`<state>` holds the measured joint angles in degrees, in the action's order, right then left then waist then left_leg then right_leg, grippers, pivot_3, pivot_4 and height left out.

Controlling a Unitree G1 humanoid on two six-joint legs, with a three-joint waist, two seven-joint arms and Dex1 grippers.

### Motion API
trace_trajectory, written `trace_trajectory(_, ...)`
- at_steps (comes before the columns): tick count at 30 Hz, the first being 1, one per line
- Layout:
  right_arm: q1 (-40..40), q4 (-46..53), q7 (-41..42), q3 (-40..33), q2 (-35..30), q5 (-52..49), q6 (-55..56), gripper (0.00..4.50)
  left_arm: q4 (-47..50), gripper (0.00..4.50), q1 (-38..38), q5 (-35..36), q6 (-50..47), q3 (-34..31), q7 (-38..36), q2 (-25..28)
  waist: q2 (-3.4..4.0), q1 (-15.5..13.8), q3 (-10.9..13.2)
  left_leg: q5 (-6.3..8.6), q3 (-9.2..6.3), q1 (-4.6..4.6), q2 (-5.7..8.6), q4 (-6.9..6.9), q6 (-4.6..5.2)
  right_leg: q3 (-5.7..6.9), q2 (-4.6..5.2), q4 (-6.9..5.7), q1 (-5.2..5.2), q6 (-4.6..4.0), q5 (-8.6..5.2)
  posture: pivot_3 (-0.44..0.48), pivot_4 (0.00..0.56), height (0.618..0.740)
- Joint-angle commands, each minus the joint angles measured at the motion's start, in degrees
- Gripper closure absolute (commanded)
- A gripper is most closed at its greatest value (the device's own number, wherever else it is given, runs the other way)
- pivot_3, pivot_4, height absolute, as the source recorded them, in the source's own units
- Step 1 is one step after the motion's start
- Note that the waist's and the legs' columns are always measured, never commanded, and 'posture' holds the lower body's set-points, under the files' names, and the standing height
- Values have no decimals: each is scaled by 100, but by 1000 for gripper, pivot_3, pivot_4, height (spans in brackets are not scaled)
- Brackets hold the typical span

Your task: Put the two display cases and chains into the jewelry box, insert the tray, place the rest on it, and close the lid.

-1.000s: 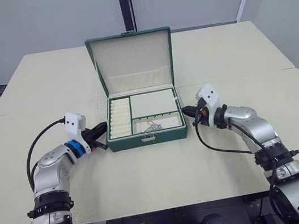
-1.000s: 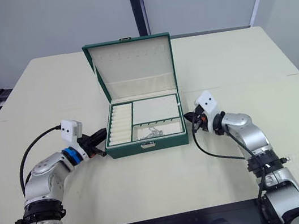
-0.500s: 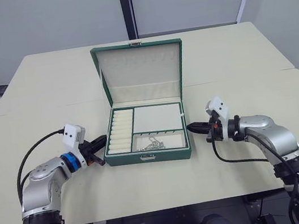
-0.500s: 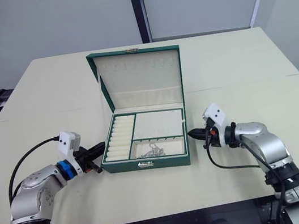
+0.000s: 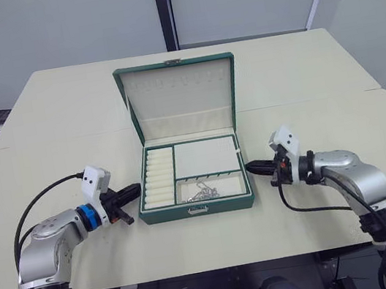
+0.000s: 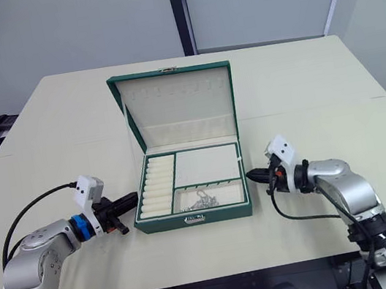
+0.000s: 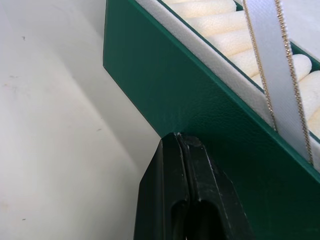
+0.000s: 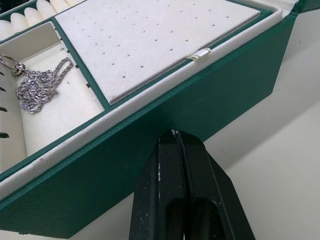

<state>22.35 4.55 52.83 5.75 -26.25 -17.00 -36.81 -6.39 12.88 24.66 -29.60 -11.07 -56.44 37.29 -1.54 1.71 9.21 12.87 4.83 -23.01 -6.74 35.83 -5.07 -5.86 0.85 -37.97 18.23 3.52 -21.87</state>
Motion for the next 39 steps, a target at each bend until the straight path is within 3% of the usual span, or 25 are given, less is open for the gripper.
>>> trace_trajectory(1,-39,260,263,401,209,-274,1,4490,203,4500,30,138,158,357,-349,-196,0,0,0,0,0,0,0,0,0,0,0,0,0,0,0,0,150,740)
trace_trajectory(9,-41,283,314,-35,-59,-415,-32,4490,170,4500,53,285,324,-114,-297,-123,0,-2,1,0,-1,-3,0,1,0,2,0,0,1,0,0,0,150,740)
trace_trajectory(18,196,147,642,-848,-796,-1090,-245,4490,460,4500,32,725,231,-993,-44,220,-1,4,5,0,-4,-9,0,4,1,3,0,0,2,0,0,0,150,740)
trace_trajectory(22,874,-869,835,-1030,-1051,-966,255,4490,1410,4500,-581,1278,-201,-1520,-103,506,0,68,10,0,0,-7,0,1,1,-5,0,1,5,0,0,0,150,740)
trace_trajectory(27,1865,-2330,1147,-840,-1124,-532,1135,4490,3049,4500,-1832,1909,-403,-2333,156,385,-3,104,19,1,-1,-4,-2,-1,1,-3,1,7,2,0,0,0,150,740)
trace_trajectory(32,3074,-4083,1304,-585,-800,6,2080,4490,4117,4500,-3312,2637,83,-2894,-112,-433,0,174,29,0,6,2,2,1,1,-9,8,8,-5,0,0,0,150,740)
trace_trajectory(35,3785,-5176,1046,-563,-459,305,2693,4490,4206,4500,-4169,2436,709,-2922,-651,-794,2,214,30,0,6,5,2,-2,0,-9,7,10,-5,-1,0,0,150,740)
trace_trajectory(39,4518,-6291,839,-580,-85,582,3304,4490,4246,4500,-4726,2487,1341,-2997,-873,-1196,2,239,38,1,3,5,2,0,1,-7,6,11,-5,-2,0,0,150,740)
